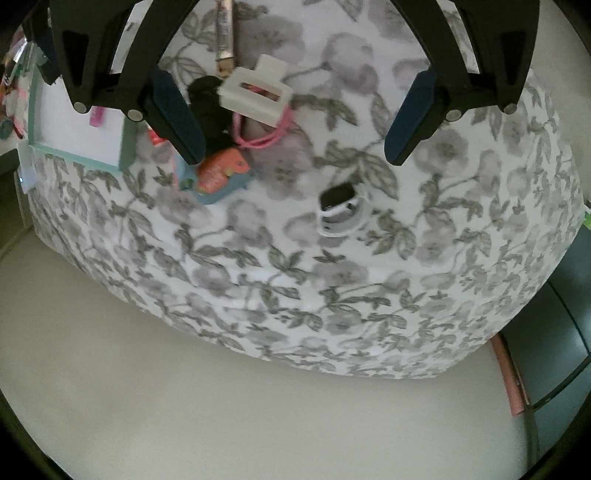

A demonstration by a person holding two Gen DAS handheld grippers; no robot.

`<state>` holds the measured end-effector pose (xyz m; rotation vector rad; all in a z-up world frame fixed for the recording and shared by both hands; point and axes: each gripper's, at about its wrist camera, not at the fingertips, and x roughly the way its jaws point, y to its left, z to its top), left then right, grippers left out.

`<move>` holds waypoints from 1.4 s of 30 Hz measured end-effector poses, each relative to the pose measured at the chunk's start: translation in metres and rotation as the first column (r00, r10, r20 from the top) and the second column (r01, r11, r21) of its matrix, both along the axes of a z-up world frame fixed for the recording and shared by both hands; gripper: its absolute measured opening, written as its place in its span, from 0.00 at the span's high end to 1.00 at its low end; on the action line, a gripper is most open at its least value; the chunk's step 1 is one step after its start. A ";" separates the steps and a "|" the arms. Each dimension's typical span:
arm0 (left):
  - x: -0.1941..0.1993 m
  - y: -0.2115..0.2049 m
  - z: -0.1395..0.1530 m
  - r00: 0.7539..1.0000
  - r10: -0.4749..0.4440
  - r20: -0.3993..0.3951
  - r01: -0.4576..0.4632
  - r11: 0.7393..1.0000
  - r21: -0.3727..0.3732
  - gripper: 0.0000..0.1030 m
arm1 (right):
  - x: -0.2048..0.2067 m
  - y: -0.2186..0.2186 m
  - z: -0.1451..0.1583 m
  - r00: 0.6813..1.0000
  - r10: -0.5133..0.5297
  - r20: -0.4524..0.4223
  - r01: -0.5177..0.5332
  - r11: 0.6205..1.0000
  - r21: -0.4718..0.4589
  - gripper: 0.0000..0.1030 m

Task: Organize rigid objects
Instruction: 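Withdraw both tools from the tray toward the remaining items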

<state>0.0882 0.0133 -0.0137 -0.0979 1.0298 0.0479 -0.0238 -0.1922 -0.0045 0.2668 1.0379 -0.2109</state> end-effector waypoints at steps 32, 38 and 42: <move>0.012 0.039 -0.038 0.977 -0.013 -0.211 -0.007 0.995 -0.095 0.05 | 0.025 0.092 -0.041 0.959 0.244 -0.147 -0.248 0.969 -0.010 0.14; 0.013 0.040 -0.041 0.973 -0.015 -0.232 -0.010 0.994 -0.106 0.05 | 0.023 0.108 -0.058 0.931 0.299 -0.207 -0.311 0.950 -0.028 0.22; 0.013 0.035 -0.041 0.972 -0.029 -0.235 0.004 0.994 -0.106 0.05 | 0.025 0.108 -0.072 0.924 0.294 -0.246 -0.305 0.952 -0.010 0.29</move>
